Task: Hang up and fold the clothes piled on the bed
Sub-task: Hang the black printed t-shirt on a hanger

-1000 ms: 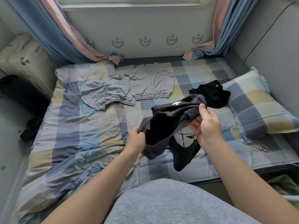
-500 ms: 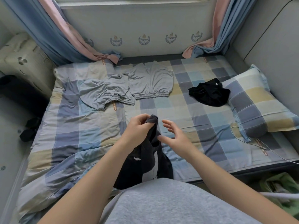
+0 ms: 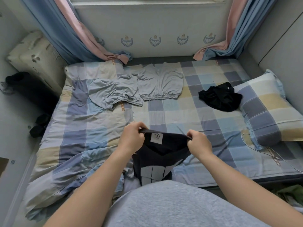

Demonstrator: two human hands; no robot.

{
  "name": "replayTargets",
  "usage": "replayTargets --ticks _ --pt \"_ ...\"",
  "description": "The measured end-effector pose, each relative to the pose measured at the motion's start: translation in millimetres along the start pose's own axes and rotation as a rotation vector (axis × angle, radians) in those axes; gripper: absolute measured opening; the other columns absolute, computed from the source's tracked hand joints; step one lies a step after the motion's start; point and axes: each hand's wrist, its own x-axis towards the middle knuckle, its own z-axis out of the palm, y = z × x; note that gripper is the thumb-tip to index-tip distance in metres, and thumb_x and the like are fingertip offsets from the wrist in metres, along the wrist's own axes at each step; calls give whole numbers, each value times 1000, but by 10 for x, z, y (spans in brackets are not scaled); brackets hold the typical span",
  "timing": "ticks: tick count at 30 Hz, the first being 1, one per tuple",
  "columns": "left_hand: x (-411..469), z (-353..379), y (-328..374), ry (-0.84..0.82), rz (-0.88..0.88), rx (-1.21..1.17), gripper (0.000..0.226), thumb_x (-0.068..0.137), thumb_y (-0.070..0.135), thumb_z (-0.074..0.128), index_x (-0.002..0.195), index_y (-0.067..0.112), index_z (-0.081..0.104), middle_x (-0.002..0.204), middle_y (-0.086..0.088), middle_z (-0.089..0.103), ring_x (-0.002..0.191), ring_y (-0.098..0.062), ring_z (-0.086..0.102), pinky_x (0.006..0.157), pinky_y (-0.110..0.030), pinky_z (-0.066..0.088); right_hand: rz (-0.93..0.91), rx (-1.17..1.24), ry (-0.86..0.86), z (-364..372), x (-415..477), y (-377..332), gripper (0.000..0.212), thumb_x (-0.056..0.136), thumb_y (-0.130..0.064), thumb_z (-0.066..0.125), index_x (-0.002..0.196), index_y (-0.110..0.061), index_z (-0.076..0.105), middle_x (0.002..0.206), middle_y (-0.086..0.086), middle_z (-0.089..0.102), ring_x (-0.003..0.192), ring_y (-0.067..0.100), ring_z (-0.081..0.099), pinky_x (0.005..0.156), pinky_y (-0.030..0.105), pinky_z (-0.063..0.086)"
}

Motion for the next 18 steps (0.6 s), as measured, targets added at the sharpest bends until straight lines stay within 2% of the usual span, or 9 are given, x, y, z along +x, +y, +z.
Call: replayTargets --ticks 2,5,7,9,13,15,16,18 --pt "44 83 -149 -3 -40 83 34 81 -3 49 92 22 68 98 -2 57 90 -22 55 74 -34 47 36 -93 39 -1 36 178 22 80 -1 50 80 -22 52 88 3 63 79 29 49 70 35 37" --pt "93 208 -281 -63 -73 167 31 81 -4 48 92 19 66 98 -1 52 92 -25 57 75 -34 49 89 -180 50 -16 73 415 22 82 -2 52 85 -23 54 97 0 63 89 28 51 78 36 34" --pt "154 276 -317 -112 -65 200 29 81 -3 48 89 21 63 95 1 51 93 -25 55 77 -37 52 170 -120 55 -36 92 534 22 83 -5 52 93 -24 58 102 -1 59 98 30 53 83 37 38" --pt "243 328 -323 -156 -42 221 31 81 -3 47 88 24 61 97 1 54 95 -25 54 78 -38 53 222 -8 62 -59 83 612 24 83 -8 50 96 -23 62 101 1 60 93 31 50 86 40 43" --pt "441 390 -398 -276 -11 196 40 80 -2 44 90 32 63 97 6 61 88 -20 60 66 -29 46 222 218 47 -105 -138 735 40 83 -3 42 108 -16 71 107 7 66 98 31 53 88 42 49" --pt "505 430 -447 -363 9 99 43 81 -3 45 91 33 67 93 11 67 84 -13 64 61 -26 48 243 373 64 -150 -325 771 41 80 -6 38 101 -12 73 99 9 68 93 30 56 79 37 48" --pt "524 469 -458 -384 12 28 44 81 -5 45 91 30 69 92 11 69 86 -13 65 66 -26 51 240 454 70 -178 -427 774 39 75 -10 35 89 -12 71 87 7 68 83 26 56 70 33 45" --pt "516 588 -430 -386 -19 -137 46 78 -11 43 88 25 71 87 9 73 87 -16 67 72 -26 55 231 583 89 -235 -620 782 26 69 -13 33 65 -20 58 61 -7 56 63 11 46 59 27 34"
